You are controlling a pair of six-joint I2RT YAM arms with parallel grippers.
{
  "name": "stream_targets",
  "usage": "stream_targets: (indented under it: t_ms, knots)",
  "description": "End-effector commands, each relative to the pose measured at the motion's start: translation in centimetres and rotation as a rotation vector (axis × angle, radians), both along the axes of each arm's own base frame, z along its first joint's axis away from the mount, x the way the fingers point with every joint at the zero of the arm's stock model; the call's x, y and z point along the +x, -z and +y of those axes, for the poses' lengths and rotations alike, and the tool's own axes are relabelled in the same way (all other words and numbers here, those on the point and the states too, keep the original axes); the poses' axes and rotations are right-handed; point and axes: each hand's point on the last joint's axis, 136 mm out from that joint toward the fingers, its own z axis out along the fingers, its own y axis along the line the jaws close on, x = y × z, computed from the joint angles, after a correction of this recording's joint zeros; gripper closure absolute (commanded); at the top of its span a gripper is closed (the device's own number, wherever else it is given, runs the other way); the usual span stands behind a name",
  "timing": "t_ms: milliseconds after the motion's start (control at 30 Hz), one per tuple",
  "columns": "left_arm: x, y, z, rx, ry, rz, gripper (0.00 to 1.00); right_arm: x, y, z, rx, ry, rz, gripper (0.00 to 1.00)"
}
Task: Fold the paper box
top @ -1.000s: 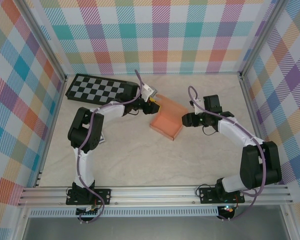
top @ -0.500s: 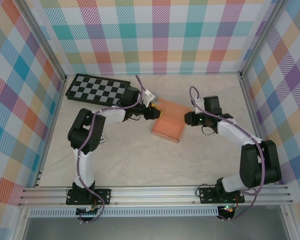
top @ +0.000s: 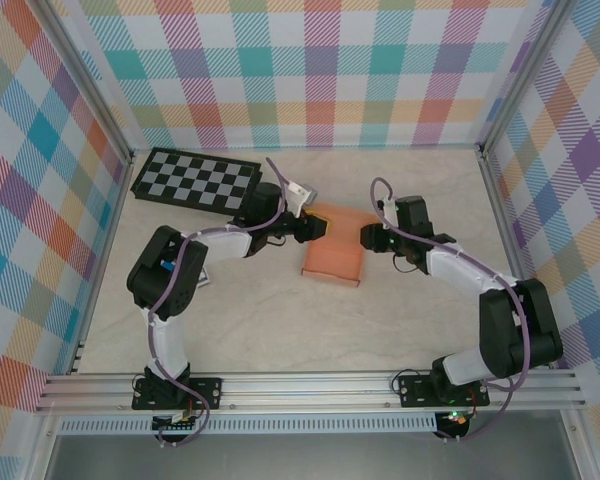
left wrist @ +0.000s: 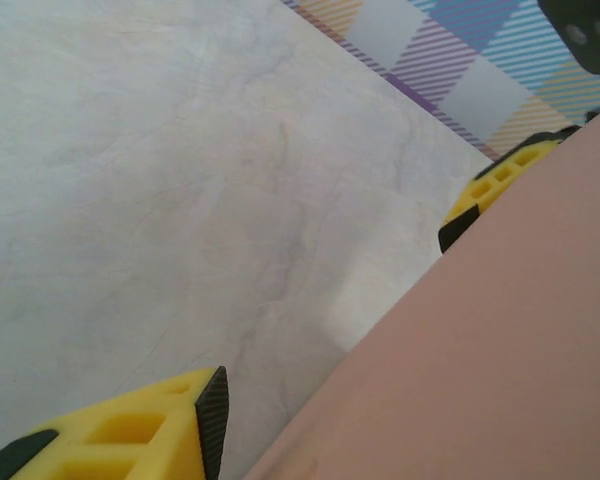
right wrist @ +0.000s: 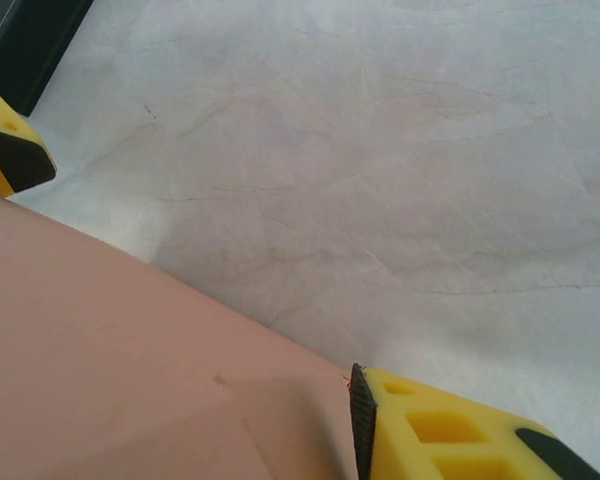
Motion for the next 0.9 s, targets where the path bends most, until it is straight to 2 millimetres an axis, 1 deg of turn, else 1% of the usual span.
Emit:
stream_targets:
  t_ms: [0,67,133,200,267,433,533,633,700,800,867]
  knots:
    - [0.7,-2.6,0.4,-0.026,-0.074,-0.053,0.52,0.5,-1.6,-0.5,-0.001,0.043,-0.055,0.58]
    - [0.5,-2.1,0.8,-0.006,-0.084,-0.047,0.5,0.1,-1.7,-0.7,-0.018,0.032,-0.056,0.55]
    - [0.4,-2.1,1.5,-0.006,-0.096,-0.05,0.48,-0.6,-1.8,-0.9,-0.039,0.013,-0.058,0.51]
    - [0.3,-2.0,2.1,-0.005,-0.103,-0.047,0.43,-1.2,-1.8,-1.1,-0.053,-0.009,-0.057,0.46]
    - [0.1,-1.8,2.8,-0.003,-0.103,-0.036,0.41,-1.9,-1.7,-1.1,-0.063,-0.043,-0.051,0.43]
    - [-0.5,-1.4,4.2,-0.01,-0.084,-0.027,0.41,-3.4,-1.2,-1.3,-0.057,-0.124,-0.041,0.39]
    - [-1.0,-1.3,4.5,-0.006,-0.055,-0.04,0.44,-3.7,-1.0,-1.9,-0.023,-0.154,-0.055,0.4]
    - [-1.4,-1.0,4.2,-0.001,-0.006,-0.055,0.53,-3.5,-1.4,-2.7,0.046,-0.184,-0.091,0.43]
    - [-1.4,-0.7,4.0,0.0,0.02,-0.057,0.56,-3.4,-2.0,-2.8,0.086,-0.219,-0.12,0.45]
    - [-1.2,-0.5,3.8,0.0,0.038,-0.063,0.6,-3.2,-2.3,-2.8,0.105,-0.242,-0.137,0.46]
    - [-1.1,-0.4,3.8,0.001,0.043,-0.067,0.66,-3.1,-2.3,-2.5,0.119,-0.259,-0.123,0.5]
